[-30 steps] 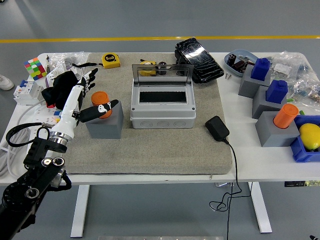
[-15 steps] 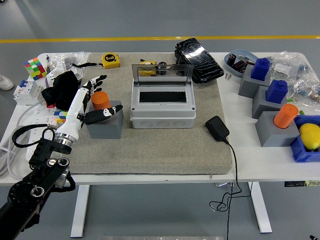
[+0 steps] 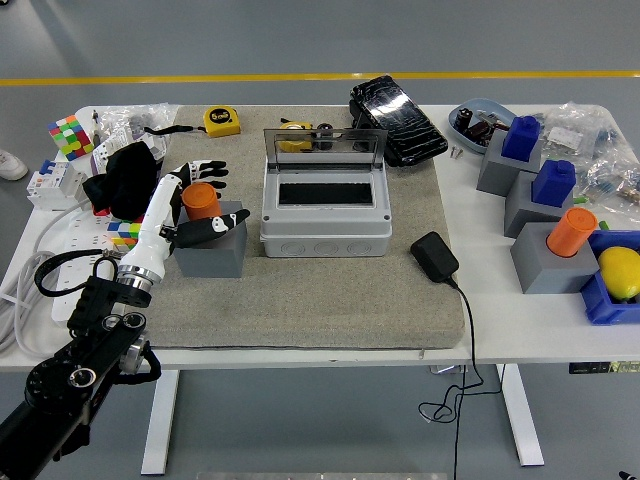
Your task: Fetch the battery,place it into the box,close the lid of the box
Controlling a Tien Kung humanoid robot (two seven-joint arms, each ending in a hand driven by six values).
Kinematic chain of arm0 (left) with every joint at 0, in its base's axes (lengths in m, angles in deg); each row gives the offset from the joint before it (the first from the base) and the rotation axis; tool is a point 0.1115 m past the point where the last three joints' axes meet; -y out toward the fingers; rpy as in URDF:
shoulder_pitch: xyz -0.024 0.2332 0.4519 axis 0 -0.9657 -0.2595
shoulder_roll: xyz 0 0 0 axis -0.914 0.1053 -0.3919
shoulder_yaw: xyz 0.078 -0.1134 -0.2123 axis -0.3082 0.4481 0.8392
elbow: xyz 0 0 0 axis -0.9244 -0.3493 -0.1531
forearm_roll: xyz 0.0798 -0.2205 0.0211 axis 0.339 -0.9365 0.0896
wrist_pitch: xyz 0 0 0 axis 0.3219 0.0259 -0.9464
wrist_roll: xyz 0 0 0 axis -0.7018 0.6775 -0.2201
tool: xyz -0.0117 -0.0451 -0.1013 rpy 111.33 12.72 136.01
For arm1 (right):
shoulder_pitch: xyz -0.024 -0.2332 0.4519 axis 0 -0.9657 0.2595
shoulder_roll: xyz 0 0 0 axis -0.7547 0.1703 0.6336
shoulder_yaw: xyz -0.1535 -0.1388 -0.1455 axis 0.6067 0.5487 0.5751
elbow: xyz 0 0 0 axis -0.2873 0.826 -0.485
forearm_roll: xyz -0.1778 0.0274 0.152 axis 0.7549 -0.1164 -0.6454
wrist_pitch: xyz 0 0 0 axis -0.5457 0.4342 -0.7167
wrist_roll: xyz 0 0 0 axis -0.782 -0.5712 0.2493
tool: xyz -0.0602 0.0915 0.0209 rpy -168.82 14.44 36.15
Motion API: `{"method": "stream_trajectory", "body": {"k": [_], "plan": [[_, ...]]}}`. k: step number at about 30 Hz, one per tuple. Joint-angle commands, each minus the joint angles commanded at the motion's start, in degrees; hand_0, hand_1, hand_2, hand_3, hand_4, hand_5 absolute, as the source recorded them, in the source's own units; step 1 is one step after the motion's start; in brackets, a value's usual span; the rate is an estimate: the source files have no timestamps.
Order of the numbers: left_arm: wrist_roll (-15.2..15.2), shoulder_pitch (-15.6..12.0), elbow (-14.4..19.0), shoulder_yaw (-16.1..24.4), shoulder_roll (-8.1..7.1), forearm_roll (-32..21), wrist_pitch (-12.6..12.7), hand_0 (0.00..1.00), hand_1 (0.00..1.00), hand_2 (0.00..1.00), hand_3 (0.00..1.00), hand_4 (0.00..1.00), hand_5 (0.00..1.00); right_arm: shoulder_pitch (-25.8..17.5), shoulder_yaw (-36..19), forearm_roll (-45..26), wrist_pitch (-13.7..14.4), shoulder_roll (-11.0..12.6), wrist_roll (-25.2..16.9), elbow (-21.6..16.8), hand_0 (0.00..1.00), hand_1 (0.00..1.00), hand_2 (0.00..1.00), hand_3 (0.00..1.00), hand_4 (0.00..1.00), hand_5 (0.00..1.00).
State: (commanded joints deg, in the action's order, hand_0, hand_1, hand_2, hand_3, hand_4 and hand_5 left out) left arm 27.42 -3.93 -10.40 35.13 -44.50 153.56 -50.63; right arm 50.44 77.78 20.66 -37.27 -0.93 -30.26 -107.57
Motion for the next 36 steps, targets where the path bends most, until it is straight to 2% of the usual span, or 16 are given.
{"method": "stream_trajectory", "body": {"k": [1,2,7,8,13,14,19,20,27,33,36], "plan": [[-0.08,0.11,-0.14,-0.05,0.08,-0.24,-0.01,0.340,0.409,0.545,0.582,0.998,0.002,-0.01,-0.01,0.00,0.00,0.00,0.00,0.00,0.557,0.593,0.589,0.549,0.927,0.482],[-0.06,0.20,-0.24,-0.09,0.17,-0.41,-0.09,0.282,0.276,0.391,0.398,0.998,0.002,-0.01,-0.02,0.03,0.00,0.00,-0.01,-0.01,0.557,0.592,0.590,0.550,0.928,0.483],[-0.27,0.50,-0.62,-0.40,0.65,-1.44,-0.29,0.282,0.276,0.391,0.398,0.998,0.002,-0.01,0.05,0.11,0.01,-0.01,-0.01,-0.01,0.557,0.592,0.590,0.550,0.928,0.483],[-0.45,0.61,-0.77,-0.50,0.76,-1.66,-0.22,0.243,0.203,0.297,0.294,0.847,0.002,0.00,0.12,0.07,0.01,-0.02,-0.01,-0.01,0.557,0.592,0.590,0.550,0.929,0.483],[-1.63,1.24,-1.78,-0.92,1.50,-3.09,0.28,0.243,0.203,0.297,0.294,0.847,0.002,-0.01,0.30,0.02,0.05,-0.03,-0.07,-0.02,0.557,0.592,0.590,0.550,0.929,0.483],[-1.85,1.32,-1.89,-0.93,1.61,-3.35,0.35,0.220,0.153,0.229,0.268,0.683,0.002,-0.02,0.33,0.04,0.08,-0.03,-0.13,-0.03,0.556,0.592,0.590,0.550,0.929,0.483],[-2.82,1.84,-2.32,-0.79,2.19,-4.71,0.51,0.220,0.153,0.229,0.268,0.683,0.002,0.01,0.52,0.04,0.24,-0.02,-0.44,-0.04,0.556,0.592,0.590,0.550,0.929,0.483],[-2.99,1.92,-2.34,-0.80,2.26,-4.88,0.55,0.198,0.130,0.200,0.261,0.630,0.002,0.01,0.52,0.03,0.26,-0.01,-0.49,-0.04,0.556,0.592,0.588,0.550,0.929,0.482],[-3.72,2.34,-2.62,-0.84,2.58,-6.00,0.78,0.170,0.110,0.183,0.240,0.612,0.002,-0.03,0.49,-0.02,0.37,-0.01,-0.77,-0.05,0.556,0.591,0.587,0.551,0.929,0.483],[-2.55,1.84,0.43,-0.66,2.20,-4.35,0.61,0.164,0.107,0.181,0.238,0.604,0.002,-0.10,0.34,-0.18,0.39,-0.06,-0.91,-0.01,0.556,0.591,0.587,0.550,0.929,0.482],[0.04,1.83,3.85,-0.57,1.57,-0.67,1.17,0.164,0.107,0.181,0.238,0.604,0.002,-0.11,0.23,-0.10,0.42,-0.05,-0.98,0.00,0.556,0.591,0.587,0.550,0.929,0.482]]}}
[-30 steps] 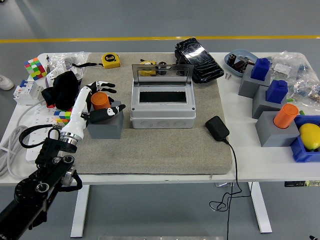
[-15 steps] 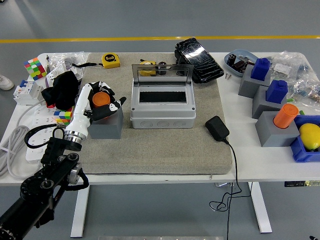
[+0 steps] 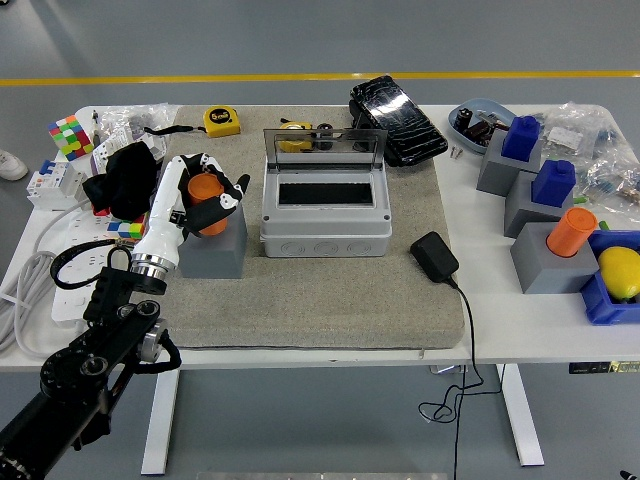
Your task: Fetch the battery,place it into the box,close the lid of the box
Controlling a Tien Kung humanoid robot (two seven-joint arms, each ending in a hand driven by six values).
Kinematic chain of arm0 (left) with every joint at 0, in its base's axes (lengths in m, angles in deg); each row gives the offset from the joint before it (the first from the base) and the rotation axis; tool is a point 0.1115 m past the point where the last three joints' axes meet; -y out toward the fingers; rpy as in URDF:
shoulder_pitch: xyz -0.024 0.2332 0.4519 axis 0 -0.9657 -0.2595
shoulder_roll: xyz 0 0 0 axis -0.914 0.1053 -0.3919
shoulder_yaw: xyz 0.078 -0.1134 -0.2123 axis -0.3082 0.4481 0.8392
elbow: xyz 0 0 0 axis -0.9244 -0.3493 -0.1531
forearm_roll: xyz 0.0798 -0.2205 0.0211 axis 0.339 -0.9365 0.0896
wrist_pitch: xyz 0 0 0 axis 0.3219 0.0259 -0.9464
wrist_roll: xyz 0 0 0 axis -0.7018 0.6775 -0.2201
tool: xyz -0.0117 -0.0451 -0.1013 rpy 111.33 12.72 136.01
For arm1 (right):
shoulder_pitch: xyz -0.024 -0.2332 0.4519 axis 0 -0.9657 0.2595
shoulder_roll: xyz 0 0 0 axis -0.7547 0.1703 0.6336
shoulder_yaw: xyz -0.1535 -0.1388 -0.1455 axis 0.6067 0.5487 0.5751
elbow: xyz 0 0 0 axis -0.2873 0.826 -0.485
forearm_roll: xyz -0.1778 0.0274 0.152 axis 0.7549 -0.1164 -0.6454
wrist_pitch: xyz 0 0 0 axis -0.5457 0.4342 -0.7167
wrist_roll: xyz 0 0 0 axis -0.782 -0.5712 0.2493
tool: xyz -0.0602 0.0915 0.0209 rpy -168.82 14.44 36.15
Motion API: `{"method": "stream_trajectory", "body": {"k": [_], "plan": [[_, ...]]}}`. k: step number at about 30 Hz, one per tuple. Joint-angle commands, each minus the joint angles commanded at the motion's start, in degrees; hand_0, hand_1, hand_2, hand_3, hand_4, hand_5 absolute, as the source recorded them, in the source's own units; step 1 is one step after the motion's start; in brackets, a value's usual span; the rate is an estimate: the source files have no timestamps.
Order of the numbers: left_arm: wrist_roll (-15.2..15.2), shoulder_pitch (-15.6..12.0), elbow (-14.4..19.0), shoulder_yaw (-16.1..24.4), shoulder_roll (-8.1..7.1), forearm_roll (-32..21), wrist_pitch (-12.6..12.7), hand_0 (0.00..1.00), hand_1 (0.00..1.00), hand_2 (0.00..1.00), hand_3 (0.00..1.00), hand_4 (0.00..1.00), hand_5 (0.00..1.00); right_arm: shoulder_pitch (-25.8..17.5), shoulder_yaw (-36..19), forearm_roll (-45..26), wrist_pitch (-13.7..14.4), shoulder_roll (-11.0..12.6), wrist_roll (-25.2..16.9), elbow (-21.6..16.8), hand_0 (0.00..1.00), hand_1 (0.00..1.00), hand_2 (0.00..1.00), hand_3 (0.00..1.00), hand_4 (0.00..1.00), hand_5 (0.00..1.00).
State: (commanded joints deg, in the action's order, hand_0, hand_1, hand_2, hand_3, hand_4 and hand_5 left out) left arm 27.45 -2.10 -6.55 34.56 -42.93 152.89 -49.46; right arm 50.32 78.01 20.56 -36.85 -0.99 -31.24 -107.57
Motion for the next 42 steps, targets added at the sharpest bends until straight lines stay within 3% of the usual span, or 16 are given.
{"method": "stream_trajectory", "body": {"k": [2,8,13,19,23,27,30,31,32,35,37,38,42], "plan": [[2.45,0.30,2.49,-0.19,-0.53,3.15,0.31,0.165,0.113,0.185,0.254,0.643,0.002,0.00,0.02,-0.01,0.01,0.02,-0.02,0.01,0.555,0.590,0.586,0.550,0.929,0.482],[8.51,3.16,8.53,-3.60,-2.42,14.39,0.22,0.168,0.115,0.188,0.266,0.636,0.002,0.07,-0.02,-0.04,0.04,0.09,-0.12,0.01,0.556,0.590,0.585,0.549,0.928,0.481],[13.64,7.03,10.33,-8.80,-2.86,19.82,1.98,0.168,0.115,0.188,0.266,0.636,0.002,0.06,-0.02,-0.10,0.06,0.13,-0.14,0.00,0.556,0.590,0.585,0.549,0.928,0.481],[18.03,11.93,8.33,-14.46,-1.15,25.02,3.02,0.169,0.120,0.188,0.269,0.637,0.002,0.04,0.14,-0.14,0.04,0.12,-0.17,-0.01,0.553,0.590,0.585,0.550,0.929,0.479],[21.56,14.44,6.82,-16.93,0.15,30.20,2.37,0.171,0.120,0.192,0.261,0.660,0.002,-0.04,0.27,-0.28,0.05,0.12,-0.19,-0.02,0.555,0.590,0.584,0.549,0.928,0.479],[22.33,16.67,5.64,-20.14,1.28,32.44,2.86,0.167,0.120,0.191,0.248,0.632,0.002,-0.17,0.40,-0.48,0.05,0.11,-0.21,-0.02,0.555,0.589,0.584,0.548,0.928,0.479],[24.69,18.69,4.23,-22.77,2.35,35.23,2.75,0.167,0.120,0.191,0.248,0.632,0.002,-0.15,0.59,-0.51,0.06,0.11,-0.20,-0.02,0.555,0.589,0.584,0.548,0.928,0.479],[25.54,19.22,3.85,-23.41,2.35,36.04,2.59,0.167,0.120,0.191,0.248,0.632,0.002,-0.08,0.61,-0.42,0.08,0.12,-0.19,-0.03,0.555,0.589,0.584,0.548,0.928,0.479],[26.60,19.85,3.28,-24.27,2.35,37.09,2.26,0.171,0.123,0.195,0.254,0.705,0.002,-0.05,0.61,-0.38,0.08,0.12,-0.19,-0.05,0.555,0.590,0.582,0.548,0.928,0.479],[29.41,21.50,1.36,-26.21,2.35,39.73,1.33,0.171,0.123,0.195,0.254,0.705,0.002,-0.02,0.66,-0.42,0.10,0.12,-0.19,-0.07,0.555,0.590,0.582,0.548,0.928,0.479],[30.44,22.70,-0.04,-27.47,2.35,40.78,1.21,0.171,0.123,0.195,0.254,0.705,0.002,-0.05,0.71,-0.56,0.09,0.13,-0.21,-0.09,0.555,0.590,0.582,0.548,0.928,0.479],[30.84,23.20,-0.57,-27.94,2.35,41.15,1.21,0.172,0.122,0.198,0.261,0.759,0.002,-0.06,0.73,-0.60,0.08,0.14,-0.22,-0.10,0.555,0.589,0.581,0.547,0.928,0.478],[31.84,24.92,-2.40,-29.50,2.35,41.77,1.12,0.172,0.122,0.198,0.261,0.759,0.002,-0.09,0.91,-0.68,0.09,0.12,-0.23,-0.10,0.555,0.589,0.581,0.547,0.928,0.478]]}}
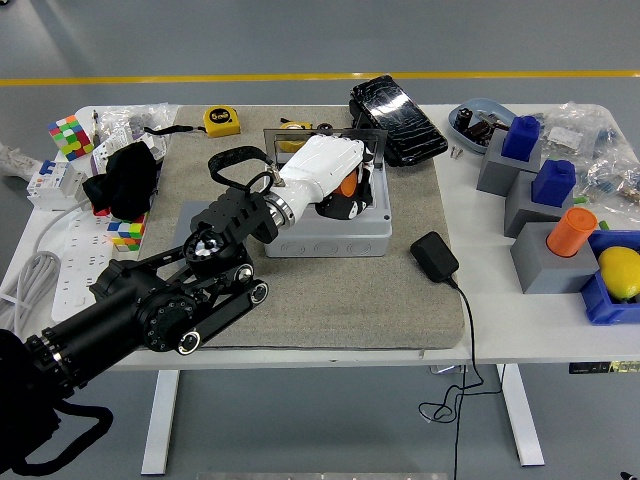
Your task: Fetch the battery,place it into the box,close the lid of the box
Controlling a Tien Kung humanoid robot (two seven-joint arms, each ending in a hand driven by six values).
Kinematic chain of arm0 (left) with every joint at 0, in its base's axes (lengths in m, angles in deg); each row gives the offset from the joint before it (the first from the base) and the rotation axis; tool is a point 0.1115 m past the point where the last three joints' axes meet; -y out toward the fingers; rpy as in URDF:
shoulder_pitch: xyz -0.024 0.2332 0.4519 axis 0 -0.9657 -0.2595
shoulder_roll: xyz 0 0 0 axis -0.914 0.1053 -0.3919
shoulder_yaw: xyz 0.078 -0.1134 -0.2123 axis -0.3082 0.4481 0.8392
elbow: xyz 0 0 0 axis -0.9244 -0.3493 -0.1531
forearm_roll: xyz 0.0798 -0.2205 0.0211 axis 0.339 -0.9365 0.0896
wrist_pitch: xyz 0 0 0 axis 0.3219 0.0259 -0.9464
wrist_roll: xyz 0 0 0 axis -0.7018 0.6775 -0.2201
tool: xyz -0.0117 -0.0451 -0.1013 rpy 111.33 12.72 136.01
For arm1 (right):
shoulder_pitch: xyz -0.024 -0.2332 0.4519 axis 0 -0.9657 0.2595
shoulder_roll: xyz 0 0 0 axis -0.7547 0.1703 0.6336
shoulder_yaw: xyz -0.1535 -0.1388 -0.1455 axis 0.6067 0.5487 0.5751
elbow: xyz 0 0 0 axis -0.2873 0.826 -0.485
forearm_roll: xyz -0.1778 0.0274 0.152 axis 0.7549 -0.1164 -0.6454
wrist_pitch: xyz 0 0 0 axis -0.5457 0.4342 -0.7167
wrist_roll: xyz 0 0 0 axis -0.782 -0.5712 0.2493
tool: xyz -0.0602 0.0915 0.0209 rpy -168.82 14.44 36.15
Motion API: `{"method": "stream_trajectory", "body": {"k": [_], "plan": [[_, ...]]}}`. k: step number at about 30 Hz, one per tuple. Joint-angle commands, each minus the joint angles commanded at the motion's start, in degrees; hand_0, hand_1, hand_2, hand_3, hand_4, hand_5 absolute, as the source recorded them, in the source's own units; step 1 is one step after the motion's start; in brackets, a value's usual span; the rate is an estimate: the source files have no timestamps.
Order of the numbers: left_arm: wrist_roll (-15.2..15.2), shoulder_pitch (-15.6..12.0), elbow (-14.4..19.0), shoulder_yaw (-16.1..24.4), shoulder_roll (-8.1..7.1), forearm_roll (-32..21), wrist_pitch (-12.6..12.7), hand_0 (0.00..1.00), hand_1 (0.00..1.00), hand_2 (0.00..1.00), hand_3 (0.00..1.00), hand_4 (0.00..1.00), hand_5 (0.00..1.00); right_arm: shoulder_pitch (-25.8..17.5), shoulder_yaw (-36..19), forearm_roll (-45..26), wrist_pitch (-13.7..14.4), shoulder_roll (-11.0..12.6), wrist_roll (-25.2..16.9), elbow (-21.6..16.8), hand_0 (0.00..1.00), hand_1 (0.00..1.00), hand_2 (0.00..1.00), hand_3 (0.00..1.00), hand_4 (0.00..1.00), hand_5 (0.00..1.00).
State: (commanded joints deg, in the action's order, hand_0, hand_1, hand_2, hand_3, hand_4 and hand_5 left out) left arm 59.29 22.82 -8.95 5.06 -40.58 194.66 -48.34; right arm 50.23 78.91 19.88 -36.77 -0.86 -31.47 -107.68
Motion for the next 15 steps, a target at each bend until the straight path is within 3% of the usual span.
{"method": "stream_trajectory", "body": {"k": [14,15], "plan": [[-1.76,1.66,-4.43,-1.62,0.00,-2.31,1.57,0.188,0.159,0.223,0.293,0.797,0.002,0.14,0.45,0.18,0.03,-0.05,0.00,-0.08,0.555,0.589,0.581,0.547,0.927,0.478],[-1.97,1.63,-4.48,-1.64,0.00,-2.48,1.68,0.240,0.301,0.309,0.354,0.945,0.010,0.13,0.47,0.13,0.04,-0.07,0.01,-0.06,0.556,0.588,0.581,0.547,0.927,0.476]]}}
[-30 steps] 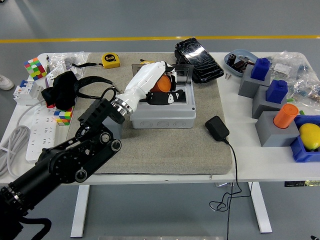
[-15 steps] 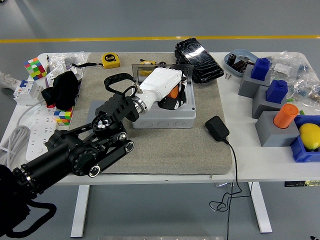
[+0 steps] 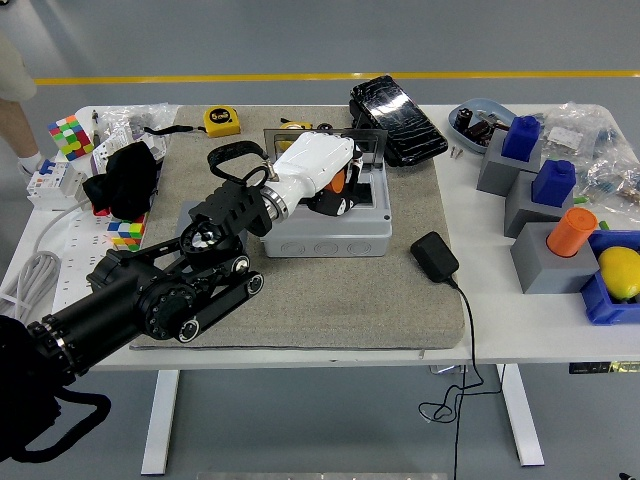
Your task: Fetch the battery,place it into the box,close the lid of the box
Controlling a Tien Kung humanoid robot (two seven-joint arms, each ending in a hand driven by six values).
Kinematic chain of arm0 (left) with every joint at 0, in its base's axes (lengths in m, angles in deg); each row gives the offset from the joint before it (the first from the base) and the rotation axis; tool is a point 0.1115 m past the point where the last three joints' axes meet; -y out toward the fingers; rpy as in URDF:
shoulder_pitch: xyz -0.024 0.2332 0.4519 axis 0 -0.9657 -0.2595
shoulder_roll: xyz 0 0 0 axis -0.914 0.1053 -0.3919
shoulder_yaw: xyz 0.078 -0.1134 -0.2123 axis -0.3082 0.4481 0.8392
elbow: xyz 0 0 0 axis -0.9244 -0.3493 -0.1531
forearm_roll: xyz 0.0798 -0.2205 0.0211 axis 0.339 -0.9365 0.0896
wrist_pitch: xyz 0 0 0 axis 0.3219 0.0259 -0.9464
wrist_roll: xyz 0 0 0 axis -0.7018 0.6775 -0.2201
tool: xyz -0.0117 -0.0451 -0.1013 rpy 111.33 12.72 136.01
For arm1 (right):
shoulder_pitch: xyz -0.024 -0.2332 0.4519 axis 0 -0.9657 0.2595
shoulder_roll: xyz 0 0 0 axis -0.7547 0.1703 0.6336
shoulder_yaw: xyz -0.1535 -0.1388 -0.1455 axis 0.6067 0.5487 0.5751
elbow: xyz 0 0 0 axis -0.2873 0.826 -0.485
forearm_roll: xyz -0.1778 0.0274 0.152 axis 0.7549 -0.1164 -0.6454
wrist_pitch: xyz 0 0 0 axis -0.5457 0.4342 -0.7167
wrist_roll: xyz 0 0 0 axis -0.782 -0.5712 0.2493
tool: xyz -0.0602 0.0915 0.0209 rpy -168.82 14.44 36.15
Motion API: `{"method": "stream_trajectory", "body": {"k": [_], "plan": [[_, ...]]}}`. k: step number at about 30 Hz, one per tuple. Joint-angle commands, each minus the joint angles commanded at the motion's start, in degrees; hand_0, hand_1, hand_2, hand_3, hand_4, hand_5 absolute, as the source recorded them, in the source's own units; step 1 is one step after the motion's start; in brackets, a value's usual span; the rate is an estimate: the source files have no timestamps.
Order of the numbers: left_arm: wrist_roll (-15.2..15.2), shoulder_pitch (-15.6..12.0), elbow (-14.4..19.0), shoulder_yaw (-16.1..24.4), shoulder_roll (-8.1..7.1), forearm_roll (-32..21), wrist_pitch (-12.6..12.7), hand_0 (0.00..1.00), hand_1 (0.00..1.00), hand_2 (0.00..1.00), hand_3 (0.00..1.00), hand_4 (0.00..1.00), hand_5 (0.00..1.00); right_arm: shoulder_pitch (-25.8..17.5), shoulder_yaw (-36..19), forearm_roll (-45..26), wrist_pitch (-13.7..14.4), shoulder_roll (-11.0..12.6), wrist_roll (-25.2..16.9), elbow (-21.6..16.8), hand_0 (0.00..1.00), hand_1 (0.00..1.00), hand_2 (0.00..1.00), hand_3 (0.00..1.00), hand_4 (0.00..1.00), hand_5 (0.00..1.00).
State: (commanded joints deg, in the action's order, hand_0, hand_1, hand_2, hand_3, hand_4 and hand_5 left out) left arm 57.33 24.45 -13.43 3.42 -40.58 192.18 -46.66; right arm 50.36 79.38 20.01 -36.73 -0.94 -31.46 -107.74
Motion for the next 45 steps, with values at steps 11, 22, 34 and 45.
{"method": "stream_trajectory", "body": {"k": [11,22,34,45], "plan": [[-2.88,-0.57,-0.54,-0.45,0.00,-1.84,2.20,0.390,0.442,0.409,0.471,0.998,0.113,0.04,0.02,0.21,0.00,-0.03,0.00,-0.07,0.555,0.588,0.580,0.547,0.927,0.475],[-3.67,-0.69,-0.28,-0.51,0.00,-2.19,2.75,0.474,0.591,0.533,0.570,0.998,0.155,0.02,0.04,0.13,0.01,-0.04,-0.08,-0.09,0.556,0.585,0.579,0.546,0.927,0.476],[-9.93,-1.76,3.95,2.91,0.00,-5.85,5.59,0.482,0.605,0.583,0.577,0.998,0.299,-0.06,-0.15,0.18,0.03,-0.05,-0.15,-0.06,0.555,0.585,0.578,0.546,0.927,0.476],[-4.10,-1.50,1.40,7.21,0.00,-3.38,2.99,0.916,0.925,0.938,0.899,0.998,0.539,-0.06,-0.02,0.11,0.04,-0.08,-0.16,-0.08,0.555,0.586,0.579,0.546,0.927,0.476]]}}
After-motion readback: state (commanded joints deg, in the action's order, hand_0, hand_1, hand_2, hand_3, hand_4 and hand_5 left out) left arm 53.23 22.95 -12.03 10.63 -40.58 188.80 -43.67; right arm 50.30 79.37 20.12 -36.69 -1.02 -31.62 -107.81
